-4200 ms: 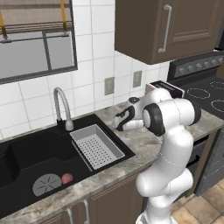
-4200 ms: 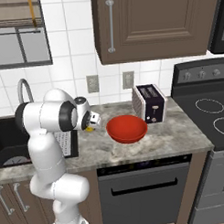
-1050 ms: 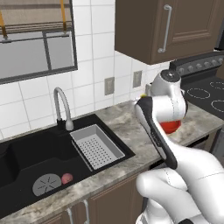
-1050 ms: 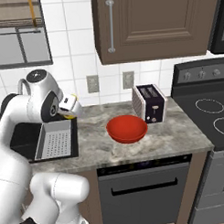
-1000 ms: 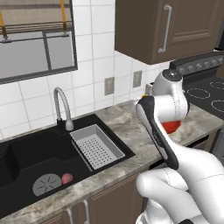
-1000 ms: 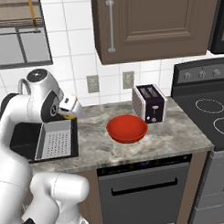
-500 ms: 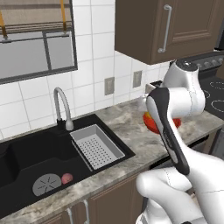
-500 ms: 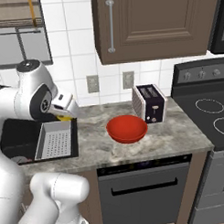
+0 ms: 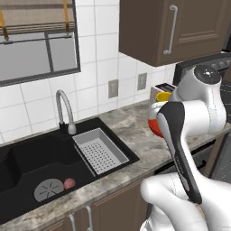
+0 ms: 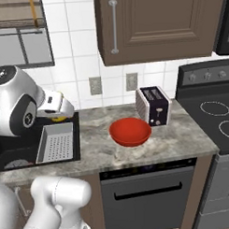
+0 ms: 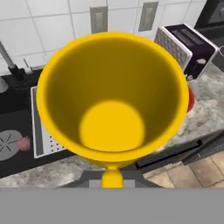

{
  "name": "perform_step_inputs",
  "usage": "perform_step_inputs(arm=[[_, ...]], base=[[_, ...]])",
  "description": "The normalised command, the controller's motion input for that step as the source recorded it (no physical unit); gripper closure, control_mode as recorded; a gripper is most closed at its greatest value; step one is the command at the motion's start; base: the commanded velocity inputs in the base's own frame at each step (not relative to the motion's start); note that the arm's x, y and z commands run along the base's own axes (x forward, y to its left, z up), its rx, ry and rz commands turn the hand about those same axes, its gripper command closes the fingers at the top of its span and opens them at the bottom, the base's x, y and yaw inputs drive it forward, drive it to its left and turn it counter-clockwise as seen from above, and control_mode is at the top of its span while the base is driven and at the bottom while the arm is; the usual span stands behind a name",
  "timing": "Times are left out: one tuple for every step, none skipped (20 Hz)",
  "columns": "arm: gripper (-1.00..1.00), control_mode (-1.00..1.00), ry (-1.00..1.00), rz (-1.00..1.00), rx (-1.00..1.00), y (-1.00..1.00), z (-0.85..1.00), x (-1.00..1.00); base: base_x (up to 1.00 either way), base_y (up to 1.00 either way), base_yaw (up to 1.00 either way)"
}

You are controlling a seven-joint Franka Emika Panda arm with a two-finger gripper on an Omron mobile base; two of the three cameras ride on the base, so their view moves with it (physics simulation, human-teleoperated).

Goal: Clear the mugs and bowl far away from the sink.

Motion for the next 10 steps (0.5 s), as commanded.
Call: perform_step_inputs(arm=[[1.00,1.00,0.00,0.00,0.00,0.00,0.00,0.00],[1.00,1.00,0.00,0.00,0.00,0.00,0.00,0.00],[1.00,1.00,0.00,0.00,0.00,0.00,0.00,0.00],[1.00,1.00,0.00,0.00,0.00,0.00,0.00,0.00],[1.00,1.00,0.00,0.00,0.00,0.00,0.00,0.00],[1.00,1.00,0.00,0.00,0.00,0.00,0.00,0.00],[1.00,1.00,0.00,0.00,0.00,0.00,0.00,0.00],[1.00,1.00,0.00,0.00,0.00,0.00,0.00,0.00],[1.00,1.00,0.00,0.00,0.00,0.00,0.00,0.00],[1.00,1.00,0.00,0.00,0.00,0.00,0.00,0.00]], base=[[-0.39,0.00,0.14],[-0.64,0.00,0.17],[-0.66,0.00,0.19],[-0.66,0.00,0.20],[-0.75,0.00,0.21],[-0.80,0.00,0.20],[-1.00,-0.17,0.19],[-1.00,-0.21,0.19],[-1.00,-0.28,0.18],[-1.00,-0.29,0.18]])
